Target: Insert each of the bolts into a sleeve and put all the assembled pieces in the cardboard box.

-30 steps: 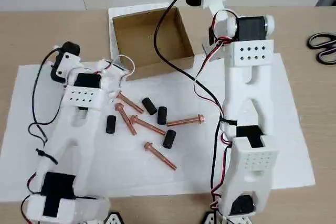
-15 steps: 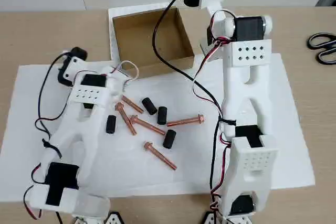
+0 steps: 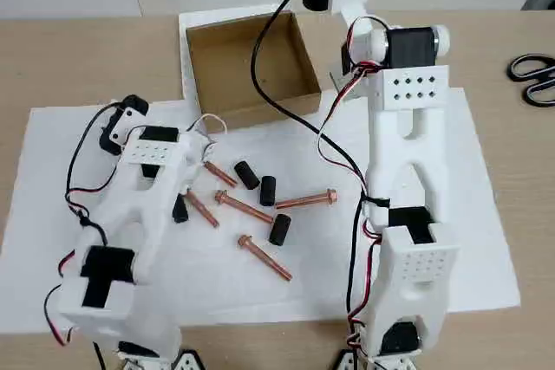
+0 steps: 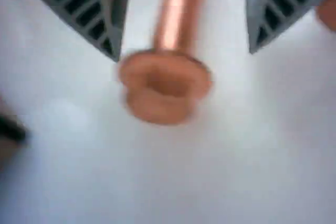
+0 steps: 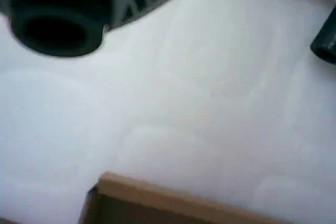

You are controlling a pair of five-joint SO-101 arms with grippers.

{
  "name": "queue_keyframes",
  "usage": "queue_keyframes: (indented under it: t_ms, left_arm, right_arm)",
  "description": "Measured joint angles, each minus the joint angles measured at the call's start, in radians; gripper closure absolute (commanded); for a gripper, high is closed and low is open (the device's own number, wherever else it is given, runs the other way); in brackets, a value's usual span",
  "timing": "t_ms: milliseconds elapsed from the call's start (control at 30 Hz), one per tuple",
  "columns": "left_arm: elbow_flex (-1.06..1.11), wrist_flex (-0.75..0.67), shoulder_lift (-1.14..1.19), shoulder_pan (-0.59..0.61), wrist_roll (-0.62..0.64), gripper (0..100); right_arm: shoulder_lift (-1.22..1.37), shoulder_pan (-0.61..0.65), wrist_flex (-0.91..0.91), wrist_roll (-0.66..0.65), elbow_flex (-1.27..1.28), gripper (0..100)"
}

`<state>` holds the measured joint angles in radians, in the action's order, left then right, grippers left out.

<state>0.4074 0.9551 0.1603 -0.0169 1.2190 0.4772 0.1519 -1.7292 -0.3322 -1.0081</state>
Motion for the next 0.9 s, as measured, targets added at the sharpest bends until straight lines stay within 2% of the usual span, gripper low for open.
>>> queue_keyframes:
  t_ms: [200, 367, 467, 733, 900]
  left_arm:
    - [-0.021, 0.002, 0.035, 0.002, 0.000, 86]
    - [-0.035, 0.008, 0.038, -0.003, -0.015, 100]
    - [-0.055, 0.009, 0.040, -0.008, -0.074, 99]
    - [-0.072, 0.011, 0.048, -0.015, -0.118, 99]
    - [-0.212, 0.100, -0.011, -0.035, -0.232, 99]
  right_arm:
    - [0.000, 0.002, 0.000, 0.000, 0.000, 99.5]
    - [0.000, 0.002, 0.003, 0.000, 0.000, 99.5]
    - [0.000, 0.002, 0.003, 0.000, 0.000, 99.5]
    - [0.000, 0.002, 0.006, 0.000, 0.000, 99.5]
    - [0.000, 0.002, 0.006, -0.017, 0.000, 99.5]
